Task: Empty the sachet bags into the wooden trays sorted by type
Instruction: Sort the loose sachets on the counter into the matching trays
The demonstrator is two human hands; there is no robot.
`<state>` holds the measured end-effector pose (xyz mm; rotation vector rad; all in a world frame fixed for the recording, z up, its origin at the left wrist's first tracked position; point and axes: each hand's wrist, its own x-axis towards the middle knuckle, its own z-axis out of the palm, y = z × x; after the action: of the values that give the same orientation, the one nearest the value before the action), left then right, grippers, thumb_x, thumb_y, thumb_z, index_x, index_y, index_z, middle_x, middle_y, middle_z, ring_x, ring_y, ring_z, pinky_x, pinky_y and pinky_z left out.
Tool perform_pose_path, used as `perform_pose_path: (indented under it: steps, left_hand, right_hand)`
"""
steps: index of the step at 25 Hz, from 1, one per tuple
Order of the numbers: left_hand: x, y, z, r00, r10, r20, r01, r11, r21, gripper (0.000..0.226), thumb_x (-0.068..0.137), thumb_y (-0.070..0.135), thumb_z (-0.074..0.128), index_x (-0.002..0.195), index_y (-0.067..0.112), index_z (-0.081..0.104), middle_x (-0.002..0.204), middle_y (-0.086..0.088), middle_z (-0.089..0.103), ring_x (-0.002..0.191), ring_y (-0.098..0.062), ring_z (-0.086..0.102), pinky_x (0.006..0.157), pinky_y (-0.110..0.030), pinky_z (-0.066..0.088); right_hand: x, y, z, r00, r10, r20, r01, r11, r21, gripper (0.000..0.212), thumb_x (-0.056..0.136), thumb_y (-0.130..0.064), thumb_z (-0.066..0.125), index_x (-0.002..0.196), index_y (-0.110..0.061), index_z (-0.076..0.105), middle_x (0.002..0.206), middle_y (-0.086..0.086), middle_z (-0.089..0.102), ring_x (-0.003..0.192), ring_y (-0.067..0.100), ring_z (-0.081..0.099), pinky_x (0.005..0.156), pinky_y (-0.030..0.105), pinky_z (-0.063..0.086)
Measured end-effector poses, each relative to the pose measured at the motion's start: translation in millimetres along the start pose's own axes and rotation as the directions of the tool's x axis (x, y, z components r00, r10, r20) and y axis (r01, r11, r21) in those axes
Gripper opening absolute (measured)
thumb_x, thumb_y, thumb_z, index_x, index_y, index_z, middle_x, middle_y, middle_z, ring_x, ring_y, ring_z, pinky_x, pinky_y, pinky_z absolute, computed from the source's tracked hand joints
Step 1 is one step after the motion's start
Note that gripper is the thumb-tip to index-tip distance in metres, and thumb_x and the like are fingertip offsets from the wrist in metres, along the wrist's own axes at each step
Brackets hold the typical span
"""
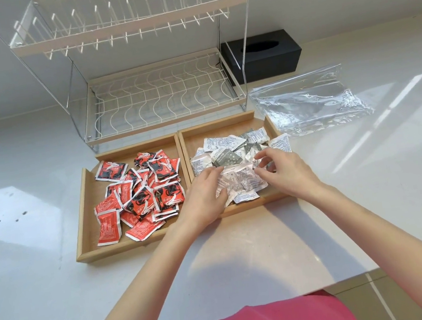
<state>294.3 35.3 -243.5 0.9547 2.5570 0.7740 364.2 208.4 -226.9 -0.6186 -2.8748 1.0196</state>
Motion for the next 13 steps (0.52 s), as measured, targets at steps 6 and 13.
perform_pose_path:
  steps: [6, 13]
  left_hand:
    - [16.5, 30.1, -2.8, 0.999, 0.01, -0.045, -0.003, 0.988, 0.155, 0.04, 0.089, 0.023, 0.041, 0.129, 0.018, 0.045, 0.135, -0.005, 0.049, 0.125, -0.026, 0.043, 0.104, -0.042, 0.029]
    - [57.4, 94.1, 17.6, 0.998, -0.004, -0.07, 0.018, 0.978, 0.206, 0.038, 0.089, 0.022, 0.04, 0.126, 0.018, 0.047, 0.133, -0.006, 0.05, 0.122, -0.027, 0.044, 0.099, -0.039, 0.029]
  right_hand:
    - [2.9, 12.9, -34.0, 0.99, -0.123, 0.063, 0.118, 0.99, 0.081, 0.031, 0.087, -0.023, 0.054, 0.117, -0.017, 0.056, 0.102, 0.003, 0.064, 0.1, 0.018, 0.06, 0.086, 0.024, 0.042]
    - [16.0, 69.3, -93.7, 0.98, -0.171, 0.1, 0.18, 0.98, -0.081, 0.048, 0.089, -0.025, 0.051, 0.135, -0.019, 0.038, 0.136, 0.003, 0.05, 0.126, 0.017, 0.044, 0.103, 0.026, 0.03]
